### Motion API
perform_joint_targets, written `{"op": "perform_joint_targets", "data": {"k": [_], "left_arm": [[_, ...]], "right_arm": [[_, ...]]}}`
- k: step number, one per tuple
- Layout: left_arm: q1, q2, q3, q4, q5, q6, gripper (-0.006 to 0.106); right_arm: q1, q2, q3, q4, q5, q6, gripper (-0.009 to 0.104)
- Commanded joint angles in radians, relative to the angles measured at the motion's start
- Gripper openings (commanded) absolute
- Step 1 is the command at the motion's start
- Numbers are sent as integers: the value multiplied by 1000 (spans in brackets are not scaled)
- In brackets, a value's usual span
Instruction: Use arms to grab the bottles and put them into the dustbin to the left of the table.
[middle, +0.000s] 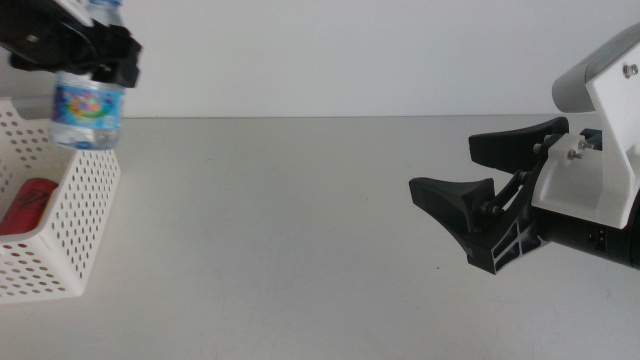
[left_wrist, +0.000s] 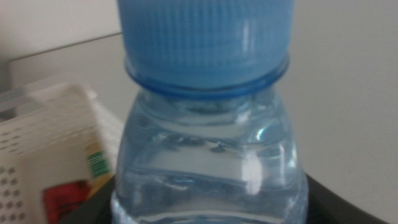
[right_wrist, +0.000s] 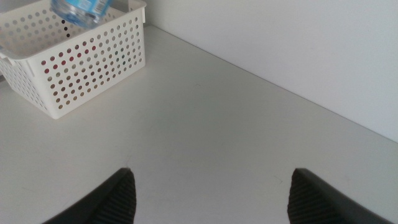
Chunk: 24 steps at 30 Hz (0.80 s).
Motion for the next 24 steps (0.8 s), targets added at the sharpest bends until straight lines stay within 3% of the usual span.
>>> {"op": "perform_joint_targets", "data": {"k": [1, 11, 24], "left_arm": [[87, -59, -115, -8, 100, 54, -2], [329, 22, -142, -9, 235, 70, -2], [358, 308, -142, -55, 222, 53, 2]], "right_arm": [[3, -18, -39, -2, -68, -12, 62], [3, -18, -39, -2, -68, -12, 62], [3, -18, -39, -2, -68, -12, 62]]}}
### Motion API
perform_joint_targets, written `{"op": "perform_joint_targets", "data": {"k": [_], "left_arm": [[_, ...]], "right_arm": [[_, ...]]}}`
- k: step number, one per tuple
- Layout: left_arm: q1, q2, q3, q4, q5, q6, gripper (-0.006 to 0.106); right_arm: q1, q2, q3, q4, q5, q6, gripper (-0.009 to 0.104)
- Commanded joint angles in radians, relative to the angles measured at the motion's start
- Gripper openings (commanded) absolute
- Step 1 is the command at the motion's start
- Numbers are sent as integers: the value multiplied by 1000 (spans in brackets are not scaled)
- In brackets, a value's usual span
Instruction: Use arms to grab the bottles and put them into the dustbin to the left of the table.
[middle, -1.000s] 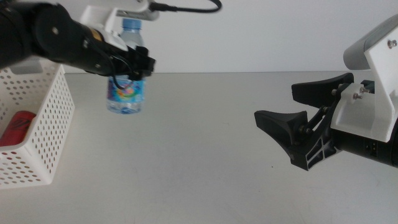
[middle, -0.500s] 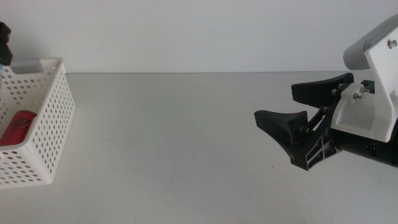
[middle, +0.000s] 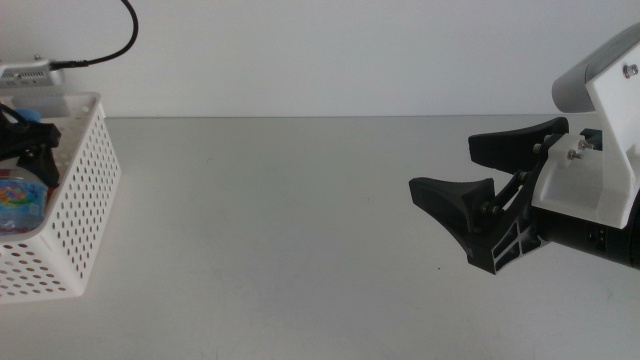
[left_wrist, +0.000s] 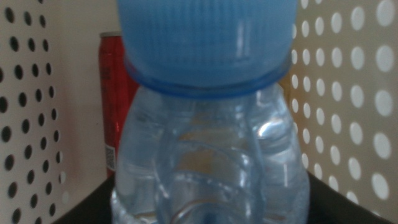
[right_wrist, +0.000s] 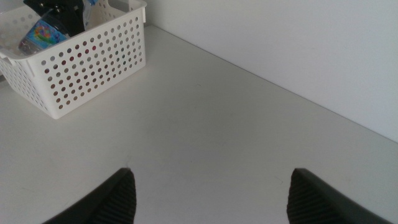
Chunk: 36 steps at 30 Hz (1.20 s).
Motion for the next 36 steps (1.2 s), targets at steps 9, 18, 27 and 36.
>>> {"op": "perform_joint_targets", "data": {"k": [9, 18, 27, 36], "left_arm": [[0, -4, -38, -32, -32, 45, 41], [-16, -25, -39, -3, -24, -6, 94], [-82, -125, -39, 146, 4, -115, 94], [-88, -317, -39, 73, 119, -142, 94]], "right_arm": [[3, -18, -39, -2, -68, -12, 62], [3, -18, -39, -2, -68, -12, 62], [3, -18, -39, -2, -68, -12, 62], [3, -18, -39, -2, -68, -12, 62]]}}
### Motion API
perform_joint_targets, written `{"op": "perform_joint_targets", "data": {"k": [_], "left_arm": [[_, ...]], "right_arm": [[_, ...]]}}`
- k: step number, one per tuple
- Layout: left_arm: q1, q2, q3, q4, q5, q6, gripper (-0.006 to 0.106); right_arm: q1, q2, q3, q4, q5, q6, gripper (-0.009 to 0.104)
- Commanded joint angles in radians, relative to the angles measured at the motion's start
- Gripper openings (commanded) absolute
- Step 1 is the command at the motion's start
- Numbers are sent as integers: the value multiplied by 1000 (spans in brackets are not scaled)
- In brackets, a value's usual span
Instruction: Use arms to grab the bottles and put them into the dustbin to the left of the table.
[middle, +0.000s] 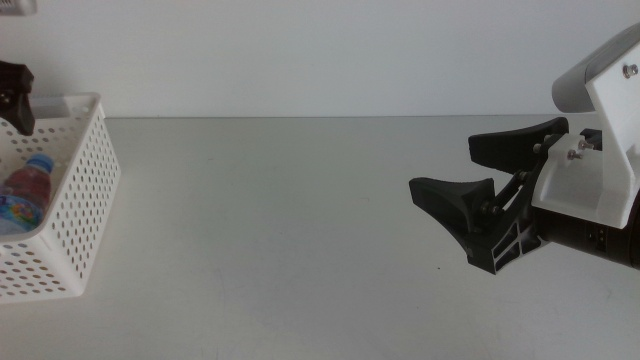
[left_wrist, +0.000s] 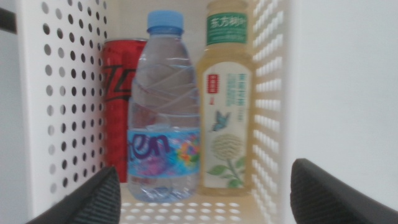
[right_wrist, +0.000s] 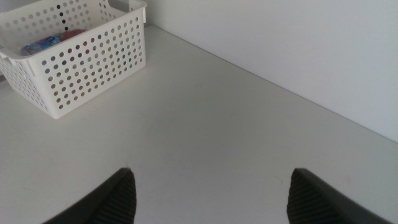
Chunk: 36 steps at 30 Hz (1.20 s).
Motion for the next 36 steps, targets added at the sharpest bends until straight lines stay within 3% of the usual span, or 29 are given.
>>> {"op": "perform_joint_targets", "data": {"k": [1, 8, 16, 21, 27, 36], "left_arm": [[-2, -95, -31, -69, 32, -14, 94], [-2, -232, -28, -303, 43, 233, 94], [-46, -428, 31, -352, 61, 237, 94], [-178, -576, 213, -318, -169, 193, 94], [-359, -757, 462, -174, -493, 34, 94], [-378, -840, 554, -88, -587, -68, 94]], "right_arm": [[3, -18, -39, -2, -68, -12, 62], [3, -18, -39, -2, -68, -12, 62], [3, -18, -39, -2, -68, -12, 62], [3, -18, -39, -2, -68, -12, 62], [3, -18, -39, -2, -68, -12, 62], [3, -18, -39, -2, -68, -12, 62]]}}
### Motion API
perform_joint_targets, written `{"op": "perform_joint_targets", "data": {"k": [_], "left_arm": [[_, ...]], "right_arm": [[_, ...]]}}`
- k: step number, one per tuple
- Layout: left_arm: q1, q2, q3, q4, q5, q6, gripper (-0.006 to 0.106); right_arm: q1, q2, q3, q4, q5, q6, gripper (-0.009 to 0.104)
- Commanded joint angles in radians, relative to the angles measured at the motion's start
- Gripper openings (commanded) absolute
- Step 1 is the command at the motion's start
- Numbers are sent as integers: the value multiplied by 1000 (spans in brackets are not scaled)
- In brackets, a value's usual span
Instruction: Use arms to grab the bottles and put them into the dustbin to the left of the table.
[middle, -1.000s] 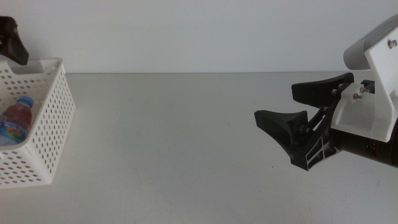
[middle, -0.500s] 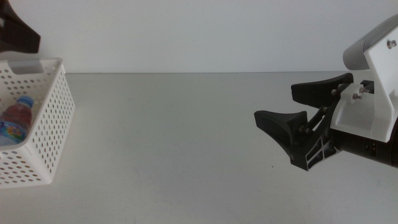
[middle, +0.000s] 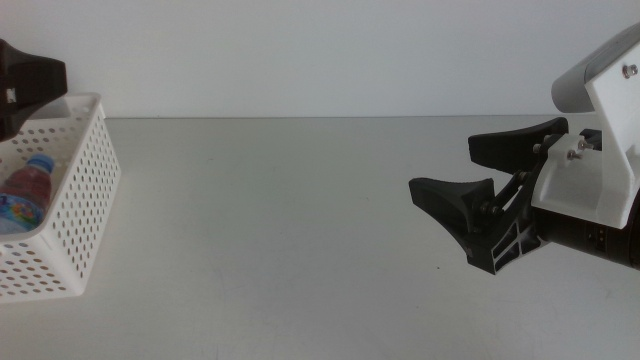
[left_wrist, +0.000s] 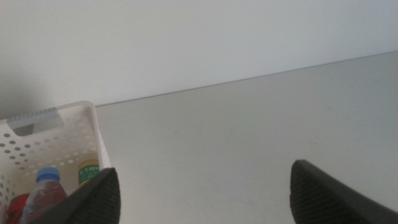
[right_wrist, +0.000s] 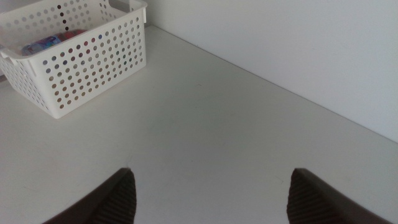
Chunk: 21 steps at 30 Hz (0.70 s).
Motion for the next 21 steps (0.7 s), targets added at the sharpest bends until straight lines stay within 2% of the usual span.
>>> {"op": "perform_joint_targets", "data": {"k": [1, 14, 17, 21], "left_arm": [[-8, -11, -24, 8, -82, -20, 94], [-8, 11, -24, 8, -82, -20, 94], [-8, 12, 0, 21, -96, -20, 94], [-8, -72, 118, 41, -198, -20, 94]], "right_arm": [[3, -18, -39, -2, -68, -12, 62], [3, -18, -39, -2, -68, -12, 62], [-71, -99, -10, 36, -68, -12, 62], [-219, -214, 51, 20, -69, -12, 62]]}}
